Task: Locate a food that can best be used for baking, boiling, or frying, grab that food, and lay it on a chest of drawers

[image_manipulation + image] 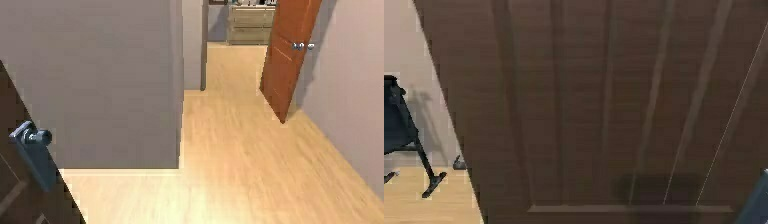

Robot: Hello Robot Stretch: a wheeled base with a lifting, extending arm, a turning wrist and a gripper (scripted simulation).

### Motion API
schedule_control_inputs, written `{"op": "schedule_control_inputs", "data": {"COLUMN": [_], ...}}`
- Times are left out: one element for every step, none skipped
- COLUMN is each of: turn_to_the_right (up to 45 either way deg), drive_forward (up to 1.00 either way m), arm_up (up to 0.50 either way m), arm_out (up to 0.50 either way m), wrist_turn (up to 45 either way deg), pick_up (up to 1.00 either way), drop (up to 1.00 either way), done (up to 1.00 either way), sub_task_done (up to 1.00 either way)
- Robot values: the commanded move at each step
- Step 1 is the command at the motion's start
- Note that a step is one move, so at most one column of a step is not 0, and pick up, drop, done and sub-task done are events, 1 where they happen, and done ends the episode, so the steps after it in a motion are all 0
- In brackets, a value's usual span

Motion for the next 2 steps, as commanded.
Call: {"op": "schedule_control_inputs", "data": {"turn_to_the_right": [-45.0, -45.0], "drive_forward": [0.00, 0.00], "arm_up": [0.00, 0.00], "arm_out": [0.00, 0.00], "wrist_turn": [0.0, 0.0], "pick_up": [0.00, 0.00], "drop": [0.00, 0.00], "done": [0.00, 0.00], "sub_task_done": [0.00, 0.00]}}
